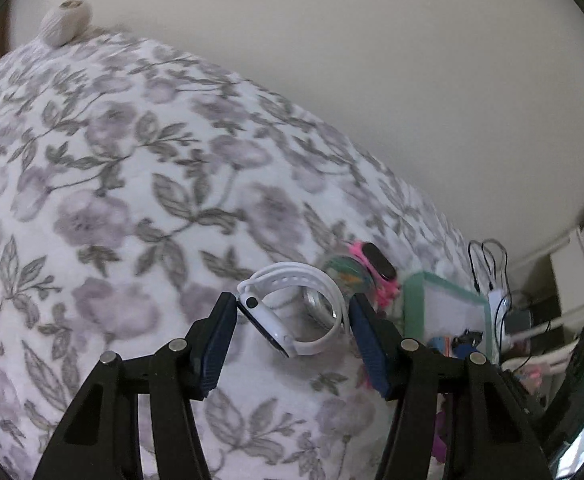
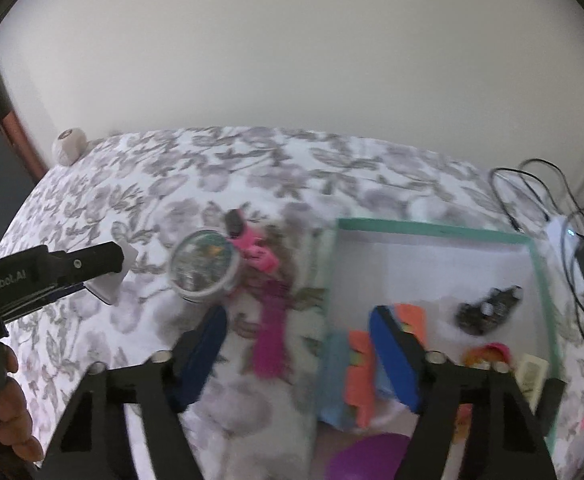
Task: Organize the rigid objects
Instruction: 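Grasp the white watch with the left tool while the right tool grasps the pink lighter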
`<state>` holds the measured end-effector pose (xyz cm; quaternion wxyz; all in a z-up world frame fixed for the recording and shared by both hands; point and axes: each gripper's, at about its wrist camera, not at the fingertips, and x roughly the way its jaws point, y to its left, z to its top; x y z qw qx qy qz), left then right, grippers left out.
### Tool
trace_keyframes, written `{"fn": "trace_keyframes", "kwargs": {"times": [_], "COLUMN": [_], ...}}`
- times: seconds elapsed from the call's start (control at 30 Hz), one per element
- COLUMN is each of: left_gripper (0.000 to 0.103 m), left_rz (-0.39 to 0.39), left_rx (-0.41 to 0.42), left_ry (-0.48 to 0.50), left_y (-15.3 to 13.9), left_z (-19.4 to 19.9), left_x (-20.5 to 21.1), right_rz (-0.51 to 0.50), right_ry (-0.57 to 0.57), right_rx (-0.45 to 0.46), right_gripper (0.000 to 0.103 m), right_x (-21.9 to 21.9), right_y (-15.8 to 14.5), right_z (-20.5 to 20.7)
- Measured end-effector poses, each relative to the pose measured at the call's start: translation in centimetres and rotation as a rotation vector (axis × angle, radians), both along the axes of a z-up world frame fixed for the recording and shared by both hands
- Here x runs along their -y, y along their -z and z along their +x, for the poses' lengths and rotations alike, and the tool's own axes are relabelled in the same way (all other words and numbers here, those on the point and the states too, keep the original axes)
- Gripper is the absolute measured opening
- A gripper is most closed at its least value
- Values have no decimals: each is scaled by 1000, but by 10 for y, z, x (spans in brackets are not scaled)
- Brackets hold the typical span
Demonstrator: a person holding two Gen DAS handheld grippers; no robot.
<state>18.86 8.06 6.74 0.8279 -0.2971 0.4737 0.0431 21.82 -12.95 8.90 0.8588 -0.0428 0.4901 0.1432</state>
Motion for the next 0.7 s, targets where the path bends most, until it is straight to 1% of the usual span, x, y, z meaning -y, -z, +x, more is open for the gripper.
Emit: {"fn": "trace_keyframes", "kwargs": {"times": [0.07,0.13,0.2,0.27,0.33,0.4,0.5,0.57,0.63,0.7], "left_gripper": [60,60,60,60,60,60,60,60,60,60], "left_rz": [-14,-24,-41,-50,-53,-58,-57,-54,-50,-45], "left_rx": [-2,-4,-6,-6,-8,-11,-13,-13,-13,-12], "left_ry": [-21,-38,-50,-53,-52,-48,-44,-41,-40,-39], "left_y": [2,4,7,9,10,11,12,12,12,11], "left_z": [-3,-5,-7,-7,-7,-7,-7,-7,-7,-7], "left_x": [-10,-18,-24,-26,-26,-26,-25,-24,-23,-21], "right_rz": [-30,-56,-65,-71,-92,-89,-70,-58,-44,-21], "right_ry": [-17,-18,-8,-9,-3,10,39,54,57,62], "right_rx": [-12,-33,-64,-84,-102,-112,-137,-140,-134,-134], "right_gripper": [58,52,51,43,42,39,32,25,21,21], "right_x": [-11,-20,-24,-27,-31,-30,-26,-23,-20,-16], "right_y": [6,15,27,36,45,50,60,64,63,61], "right_z": [2,7,11,13,15,15,17,15,14,12]}}
